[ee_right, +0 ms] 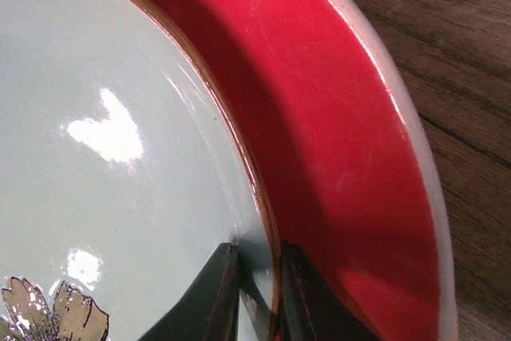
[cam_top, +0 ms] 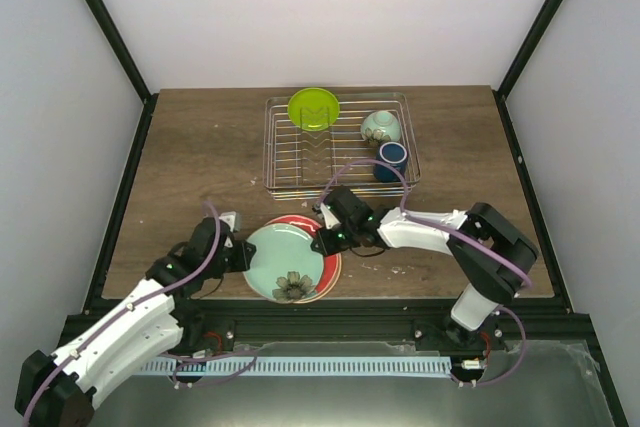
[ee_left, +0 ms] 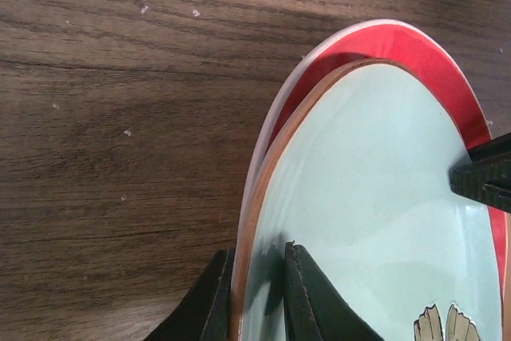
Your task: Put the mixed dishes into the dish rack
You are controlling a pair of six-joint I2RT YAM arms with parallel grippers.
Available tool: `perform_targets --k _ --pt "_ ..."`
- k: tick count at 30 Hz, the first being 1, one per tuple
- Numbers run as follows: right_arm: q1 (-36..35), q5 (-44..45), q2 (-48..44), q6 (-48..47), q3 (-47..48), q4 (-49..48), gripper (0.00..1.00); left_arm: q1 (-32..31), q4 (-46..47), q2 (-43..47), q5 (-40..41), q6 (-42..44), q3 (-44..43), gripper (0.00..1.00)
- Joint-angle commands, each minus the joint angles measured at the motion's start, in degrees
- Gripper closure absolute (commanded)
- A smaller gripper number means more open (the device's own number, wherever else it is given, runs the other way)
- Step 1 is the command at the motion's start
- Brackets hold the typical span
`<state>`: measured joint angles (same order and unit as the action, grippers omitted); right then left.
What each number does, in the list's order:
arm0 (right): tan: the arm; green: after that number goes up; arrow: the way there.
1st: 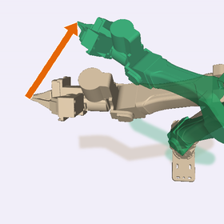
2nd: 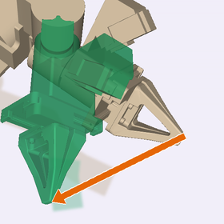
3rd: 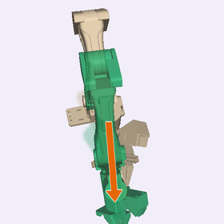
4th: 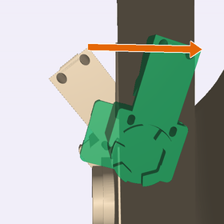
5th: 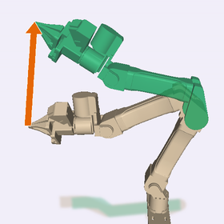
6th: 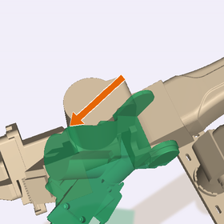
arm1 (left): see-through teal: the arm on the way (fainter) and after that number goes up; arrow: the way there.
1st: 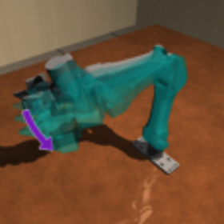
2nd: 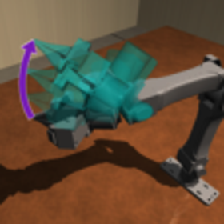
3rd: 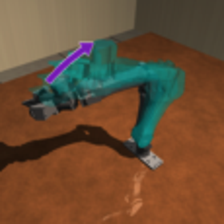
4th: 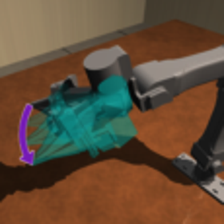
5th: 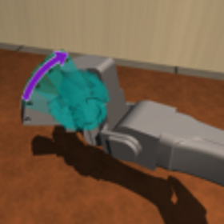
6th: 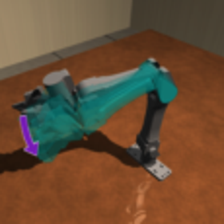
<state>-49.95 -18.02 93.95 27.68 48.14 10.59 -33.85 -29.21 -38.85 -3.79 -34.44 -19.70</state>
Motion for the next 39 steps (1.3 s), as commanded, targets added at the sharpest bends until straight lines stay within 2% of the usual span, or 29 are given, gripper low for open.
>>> perform_targets --k 1,9,15,25,31,39 --pt "-1.68 6.59 4.18 -2.56 -0.72 4.86 0.82 -1.25 1.52 0.26 -4.53 1.22 -2.54 1.00" --pt "-1.68 8.28 1.58 -2.78 -2.34 7.06 0.45 -1.24 -1.41 0.98 0.07 0.27 -4.48 1.00" --pt "-1.73 9.78 -0.48 -2.86 -3.25 8.82 0.30 -1.27 -3.09 1.58 4.75 -1.21 -4.73 1.00" --pt "-1.70 10.88 -5.74 -2.37 -3.25 11.53 0.23 -1.27 -4.52 3.87 10.10 -2.31 -5.55 1.00" --pt "-1.69 13.23 -10.12 -2.00 -1.85 14.97 0.19 -1.25 1.18 8.20 6.87 1.54 -5.68 1.00" --pt "-1.44 15.91 -13.44 -1.59 0.25 18.60 0.12 -1.29 6.83 4.17 2.27 7.28 -11.26 1.00"
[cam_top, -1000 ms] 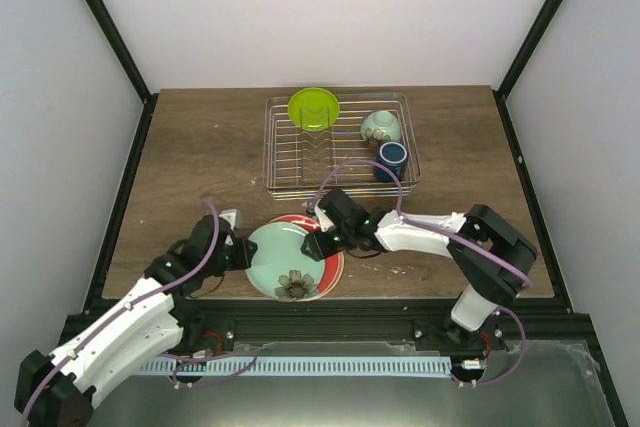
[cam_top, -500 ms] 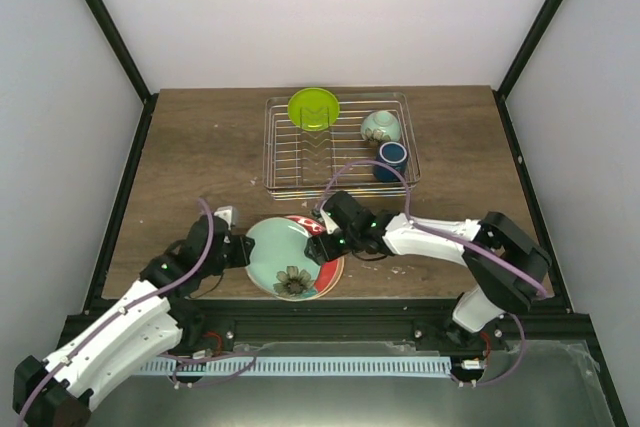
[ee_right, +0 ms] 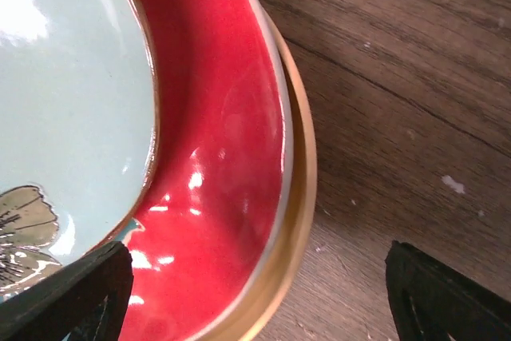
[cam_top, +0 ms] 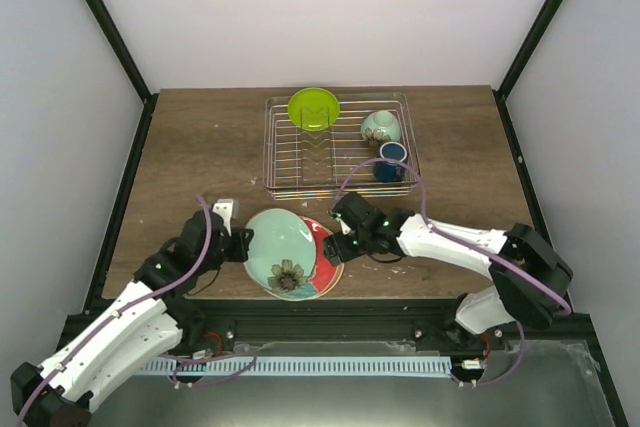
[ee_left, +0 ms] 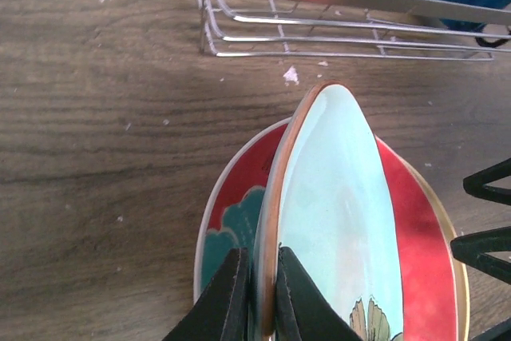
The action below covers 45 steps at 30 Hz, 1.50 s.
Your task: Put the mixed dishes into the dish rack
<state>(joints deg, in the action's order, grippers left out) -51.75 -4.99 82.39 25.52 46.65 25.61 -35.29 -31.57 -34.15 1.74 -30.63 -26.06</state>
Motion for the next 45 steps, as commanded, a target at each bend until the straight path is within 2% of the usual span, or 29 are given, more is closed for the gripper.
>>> perform_targets --k 1,4,10,12,16,26,30,41,45 --pt "0.38 3.10 -2.17 0.67 1.77 3.89 0.12 0.21 10.10 -0.79 -4.00 4.31 -5.66 1.00" --pt "0.80 3.95 -3.42 1.05 1.05 4.19 0.07 0.21 10.74 -1.39 -5.52 6.53 -9.02 1.00" --pt "2.58 2.84 -4.08 0.98 -2.94 2.51 0.06 0.16 9.50 -5.29 -7.93 11.54 -16.60 1.00" --pt "2.79 3.11 -4.27 1.02 -3.56 2.41 0.00 0.18 10.13 -6.86 -7.43 12.85 -18.52 1.00" --pt "3.37 4.17 -5.04 0.57 -3.70 3.45 0.00 0.20 10.87 -11.16 -4.52 16.89 -24.18 1.00" --pt "5.14 3.65 -7.62 -1.33 -5.26 2.92 0.00 0.29 12.47 -29.11 4.65 38.19 -45.54 1.00" --pt "6.13 1.42 -8.62 -2.52 -6.79 0.90 0.00 0.58 16.85 -34.04 5.59 46.34 -49.98 1.00" --pt "8.02 -1.88 -9.40 -4.28 -8.65 -1.88 0.00 4.85 22.83 -49.30 4.66 64.27 -61.59 1.00" --pt "8.06 -3.66 -8.42 -4.34 -9.08 -3.30 0.00 5.87 24.15 -54.34 2.07 71.80 -65.04 1.00"
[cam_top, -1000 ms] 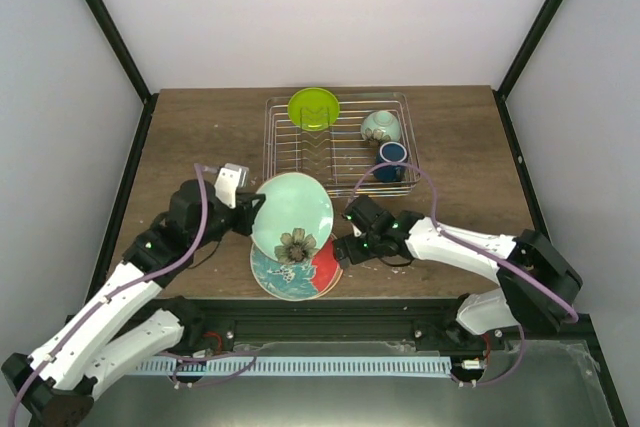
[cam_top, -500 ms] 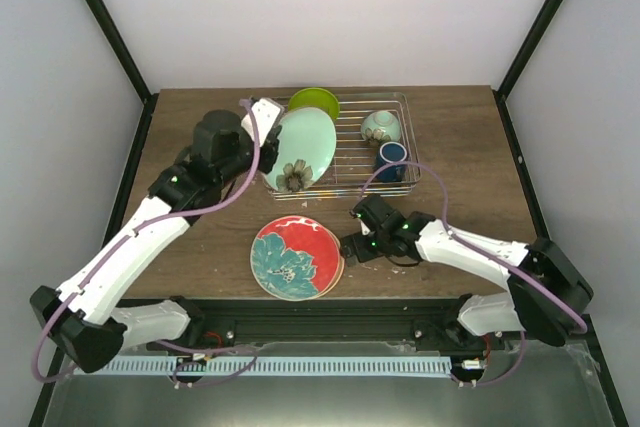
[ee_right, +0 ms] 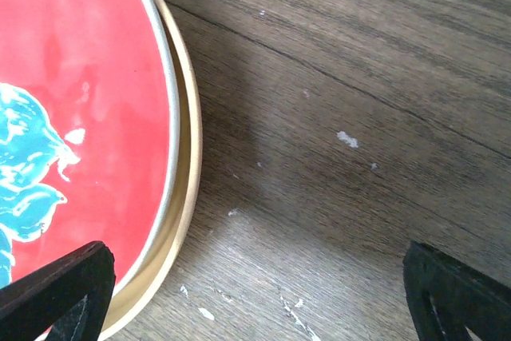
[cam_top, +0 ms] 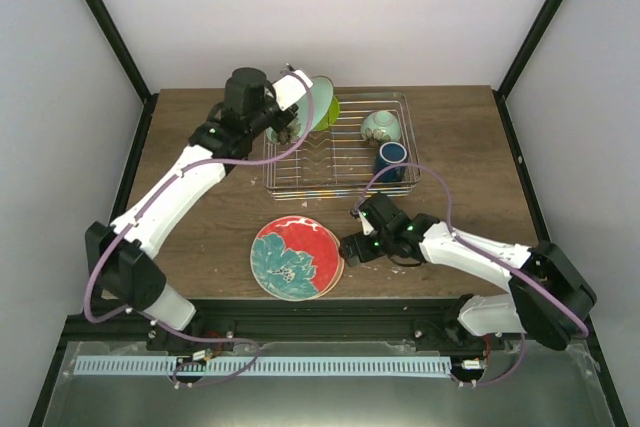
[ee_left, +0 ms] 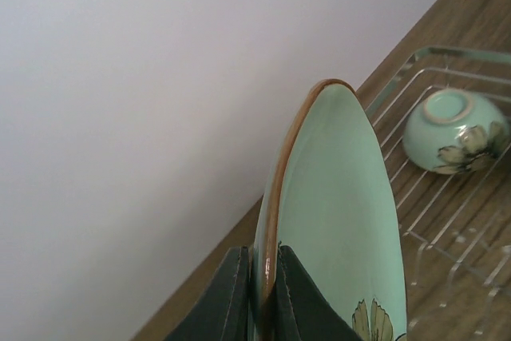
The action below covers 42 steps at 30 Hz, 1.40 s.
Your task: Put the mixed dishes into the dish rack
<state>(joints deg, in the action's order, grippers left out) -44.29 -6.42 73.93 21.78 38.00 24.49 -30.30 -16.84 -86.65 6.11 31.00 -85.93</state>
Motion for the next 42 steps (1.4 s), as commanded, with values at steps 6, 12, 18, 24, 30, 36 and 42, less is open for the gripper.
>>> perform_targets --k 6,12,18,24,30,36,42 --pt "0.69 -0.99 2.19 -1.65 1.42 -0.90 0.00 2.20 11.54 -5.74 -5.98 18.96 -7.91 1.00" --pt "0.79 -0.59 4.71 -1.94 2.82 -0.58 0.00 1.97 12.92 -7.53 -9.29 27.28 -8.27 1.00" --pt "0.87 0.19 6.07 -1.55 4.00 0.03 0.00 0.70 10.89 -11.27 -8.67 35.43 -10.11 1.00" --pt "0.96 1.50 6.25 -1.32 4.41 1.23 0.00 -0.20 9.98 -13.92 -7.75 41.63 -10.74 1.00" --pt "1.05 1.85 6.24 -0.94 4.43 1.83 0.00 -0.95 12.09 -15.10 -6.46 44.81 -8.51 1.00" --pt "1.05 2.08 6.65 -1.23 4.34 1.70 0.00 -2.16 14.95 -16.37 -6.13 45.04 -6.39 1.00" --pt "1.14 2.12 6.73 -1.53 3.80 1.26 0.00 -3.26 14.91 -19.68 -4.61 44.68 -6.99 1.00"
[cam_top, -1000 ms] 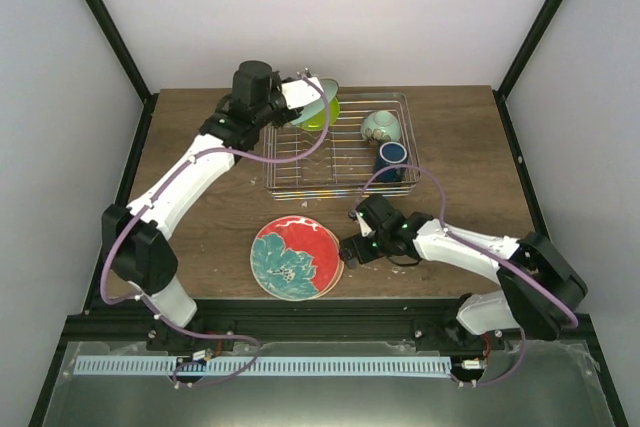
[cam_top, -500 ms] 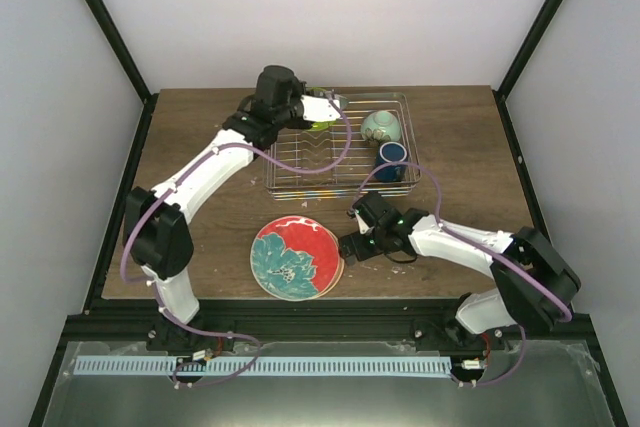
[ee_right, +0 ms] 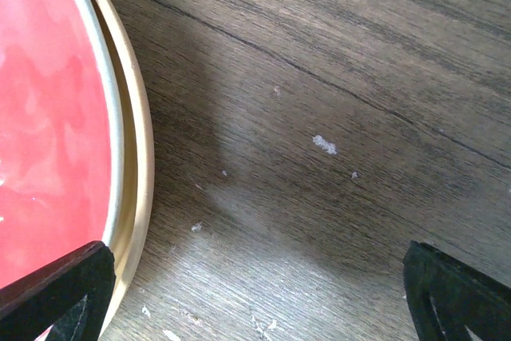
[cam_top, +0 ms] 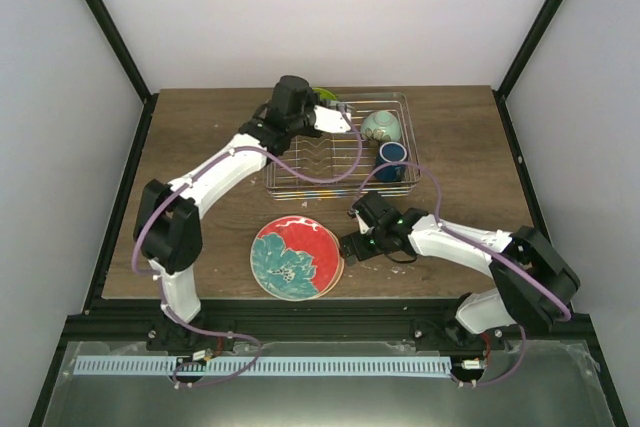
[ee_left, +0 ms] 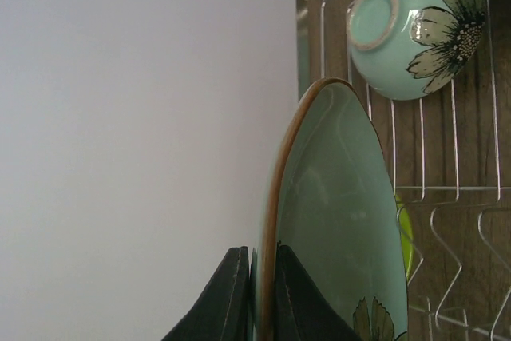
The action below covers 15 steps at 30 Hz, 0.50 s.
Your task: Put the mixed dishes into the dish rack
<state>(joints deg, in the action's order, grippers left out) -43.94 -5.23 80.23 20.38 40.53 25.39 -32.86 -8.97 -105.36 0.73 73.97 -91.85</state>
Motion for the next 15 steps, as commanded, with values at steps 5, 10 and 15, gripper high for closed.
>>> perform_targets --k 5,10,15 --pt "0.79 0.71 0.28 -0.09 0.57 0.01 0.00 -1.07 7.22 -3.56 1.57 1.32 -1.71 1.00" --pt "0.87 0.28 0.33 -0.07 -0.06 -0.28 0.00 -1.07 6.79 -5.80 2.44 0.28 -2.74 1.00" --pt "0.88 -0.17 0.35 0.08 -0.70 -0.94 0.00 -0.93 6.79 -6.78 4.03 0.17 -2.34 1.00"
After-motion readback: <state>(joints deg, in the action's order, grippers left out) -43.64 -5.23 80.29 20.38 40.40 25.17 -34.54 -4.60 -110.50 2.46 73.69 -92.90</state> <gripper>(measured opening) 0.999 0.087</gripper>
